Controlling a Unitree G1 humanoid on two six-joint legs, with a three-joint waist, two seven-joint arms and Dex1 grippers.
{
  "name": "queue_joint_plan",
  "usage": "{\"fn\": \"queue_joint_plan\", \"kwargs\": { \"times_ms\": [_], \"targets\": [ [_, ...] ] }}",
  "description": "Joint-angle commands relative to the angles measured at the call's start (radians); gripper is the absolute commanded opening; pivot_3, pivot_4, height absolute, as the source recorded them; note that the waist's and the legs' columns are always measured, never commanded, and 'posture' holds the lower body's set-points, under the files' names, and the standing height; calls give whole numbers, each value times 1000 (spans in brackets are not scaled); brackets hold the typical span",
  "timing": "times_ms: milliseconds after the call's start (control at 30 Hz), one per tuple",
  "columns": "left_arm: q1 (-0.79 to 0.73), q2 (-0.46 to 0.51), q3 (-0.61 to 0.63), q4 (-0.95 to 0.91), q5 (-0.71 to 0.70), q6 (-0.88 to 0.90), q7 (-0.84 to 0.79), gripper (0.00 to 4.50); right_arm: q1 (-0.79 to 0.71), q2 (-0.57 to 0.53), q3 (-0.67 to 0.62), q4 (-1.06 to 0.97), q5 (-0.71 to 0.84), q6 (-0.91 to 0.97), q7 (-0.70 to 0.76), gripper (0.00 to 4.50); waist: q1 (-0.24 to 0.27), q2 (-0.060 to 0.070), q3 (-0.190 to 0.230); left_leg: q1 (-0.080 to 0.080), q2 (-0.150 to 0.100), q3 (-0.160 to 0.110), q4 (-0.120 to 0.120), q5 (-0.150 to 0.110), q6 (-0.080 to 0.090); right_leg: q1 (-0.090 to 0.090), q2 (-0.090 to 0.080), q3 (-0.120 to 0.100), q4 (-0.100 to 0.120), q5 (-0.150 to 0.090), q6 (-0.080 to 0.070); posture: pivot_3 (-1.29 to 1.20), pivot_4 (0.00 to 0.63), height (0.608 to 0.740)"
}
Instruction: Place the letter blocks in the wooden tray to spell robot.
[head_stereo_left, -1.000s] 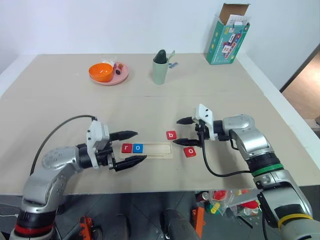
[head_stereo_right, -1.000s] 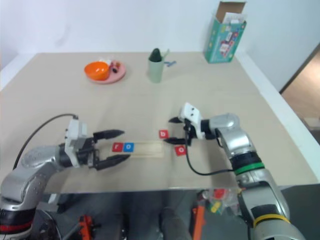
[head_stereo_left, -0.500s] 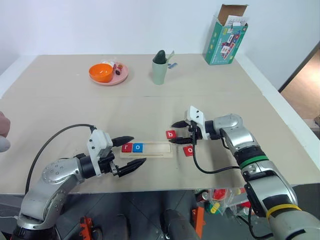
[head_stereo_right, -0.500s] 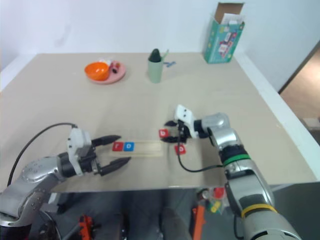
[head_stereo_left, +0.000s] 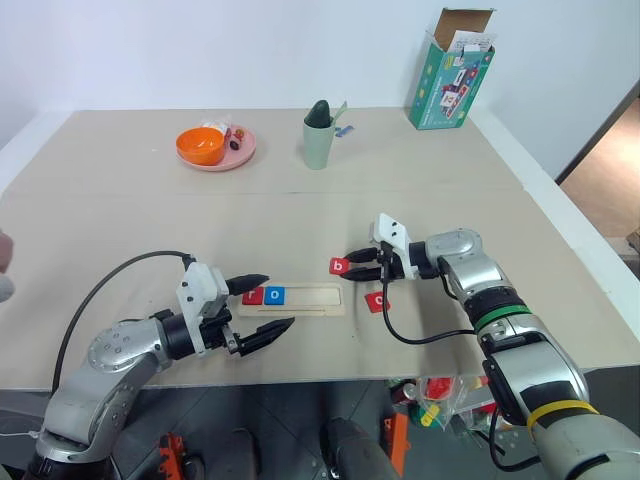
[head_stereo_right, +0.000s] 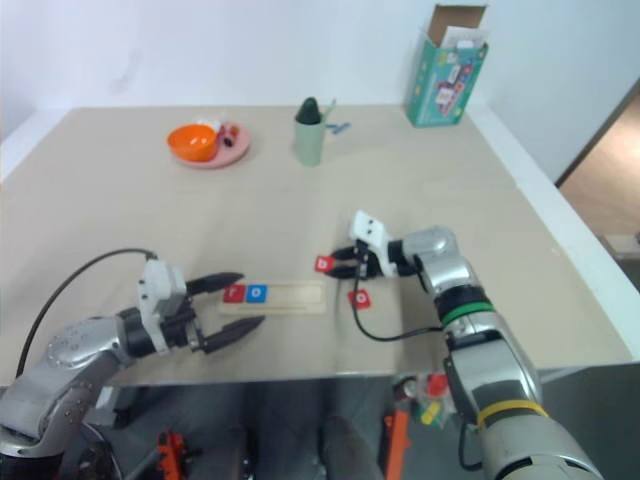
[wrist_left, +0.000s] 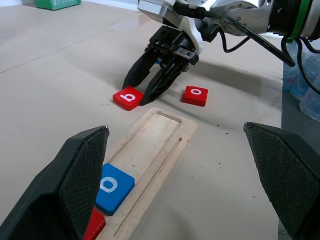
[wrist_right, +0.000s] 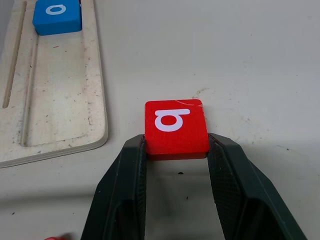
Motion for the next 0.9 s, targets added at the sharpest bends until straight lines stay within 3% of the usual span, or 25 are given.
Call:
{"fn": "queue_joint_plan", "kwargs": {
  "times_ms": [33, 267, 400, 900],
  "targets": [
    [24, 0, 33, -4, 25, -52, 30, 4500, -23, -9, -35, -97, 36, 24, 33, 1177, 0, 0, 0, 0, 0, 0, 0, 0, 0, 0, 0, 0, 0, 0, 0, 0, 150, 740],
    [92, -26, 98, -42, 2, -53, 124, 4500, 102, -41, 0, -632, 140, 380, 50, 1177, 2, 0, 0, 0, 0, -1, -6, 0, 0, -2, 0, -1, 0, 0, 2, 0, 150, 740],
    [129, -26, 102, -64, -8, -54, 138, 4500, 172, -40, 47, -784, 142, 480, 21, 1177, 4, 0, 0, 0, 0, -2, -9, 0, 0, -3, -1, -2, 0, -2, 0, 0, 150, 740],
    [196, -3, 109, -83, -8, -77, 147, 4500, 143, 21, 166, -652, 31, 436, -49, 1177, 2, 0, 0, 0, 0, -1, -10, 2, -4, -4, -1, -2, -1, -4, -5, 0, 150, 740]
  ]
}}
